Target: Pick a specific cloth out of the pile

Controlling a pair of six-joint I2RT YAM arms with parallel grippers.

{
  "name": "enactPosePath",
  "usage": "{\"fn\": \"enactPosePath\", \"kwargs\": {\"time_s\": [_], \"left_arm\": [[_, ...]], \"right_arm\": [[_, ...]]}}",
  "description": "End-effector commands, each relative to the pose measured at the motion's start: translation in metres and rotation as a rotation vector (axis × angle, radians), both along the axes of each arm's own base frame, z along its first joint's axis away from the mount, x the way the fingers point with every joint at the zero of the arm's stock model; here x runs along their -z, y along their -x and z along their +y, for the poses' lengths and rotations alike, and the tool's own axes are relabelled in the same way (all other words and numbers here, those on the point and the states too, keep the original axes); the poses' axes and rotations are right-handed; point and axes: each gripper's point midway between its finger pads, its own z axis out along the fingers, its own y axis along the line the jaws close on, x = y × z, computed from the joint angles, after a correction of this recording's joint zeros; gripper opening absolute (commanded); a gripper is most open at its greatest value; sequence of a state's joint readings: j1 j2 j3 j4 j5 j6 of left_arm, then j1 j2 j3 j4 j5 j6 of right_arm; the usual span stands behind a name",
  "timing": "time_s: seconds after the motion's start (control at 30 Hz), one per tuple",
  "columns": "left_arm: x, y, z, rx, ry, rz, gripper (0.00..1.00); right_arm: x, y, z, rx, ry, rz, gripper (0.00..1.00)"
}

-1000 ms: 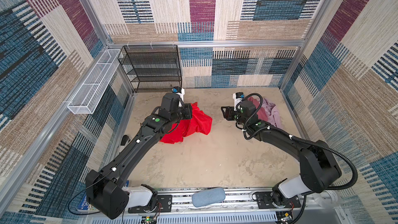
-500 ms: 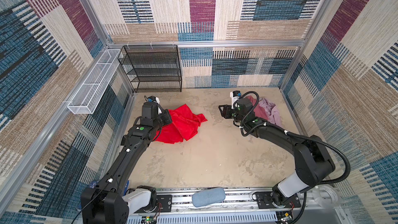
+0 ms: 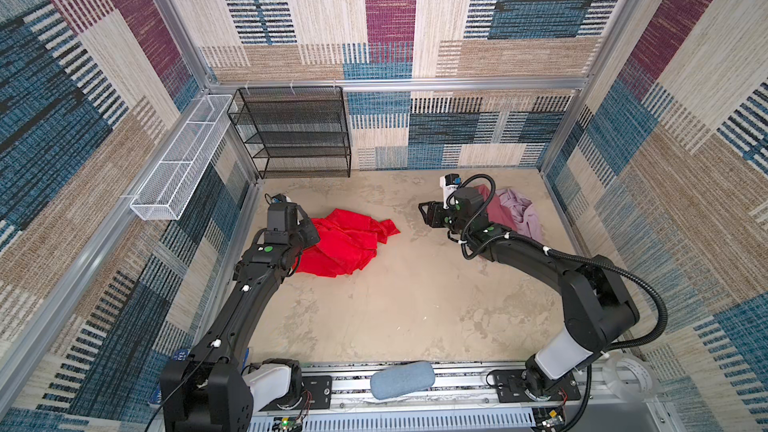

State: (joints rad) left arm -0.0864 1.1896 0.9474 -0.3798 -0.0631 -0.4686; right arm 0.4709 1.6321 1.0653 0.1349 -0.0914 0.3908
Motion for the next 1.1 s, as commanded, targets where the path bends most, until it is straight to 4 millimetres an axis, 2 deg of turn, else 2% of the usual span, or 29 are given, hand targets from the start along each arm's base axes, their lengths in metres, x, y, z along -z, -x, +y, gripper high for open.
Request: {"fn": "enactPosePath", "kwargs": {"time_s": [0.0,0.27,0.53,0.67,0.77,0.83,0.9,0.97,1.07], "left_arm": [[0.001,0.004,0.013,-0.039,-0.051,0.005,0.0],[0.03,0.014,0.032,-0.114,-0.052,0.065,0.0],[0.07,0.023,0.047,-0.182,0.004,0.123,0.0],[0.075,0.021,0.048,-0.174,0.026,0.146,0.0],[0.068,0.02,0.047,-0.162,0.036,0.147,0.0],[0.063,0.02,0.049,-0.161,0.025,0.141,0.22],[0.057,0.021,0.05,-0.167,0.03,0.132,0.37],[0.05,0.022,0.047,-0.16,0.048,0.114,0.43],[0.034,0.02,0.044,-0.138,0.052,0.087,0.45]], "right_arm": [[-0.006,-0.003,0.002,-0.011,0.005,-0.018,0.57],[-0.005,-0.007,0.006,-0.028,0.012,-0.019,0.57],[-0.003,-0.011,0.014,-0.065,0.021,-0.013,0.56],[0.001,-0.01,0.012,-0.056,0.029,-0.006,0.56],[-0.002,-0.008,0.01,-0.053,0.03,-0.013,0.57],[-0.002,-0.009,0.006,-0.032,0.04,-0.022,0.57],[-0.001,-0.008,0.005,-0.024,0.037,-0.016,0.57],[-0.001,-0.007,0.006,-0.035,0.026,-0.013,0.57],[-0.002,-0.008,0.005,-0.027,0.038,-0.021,0.57]]}}
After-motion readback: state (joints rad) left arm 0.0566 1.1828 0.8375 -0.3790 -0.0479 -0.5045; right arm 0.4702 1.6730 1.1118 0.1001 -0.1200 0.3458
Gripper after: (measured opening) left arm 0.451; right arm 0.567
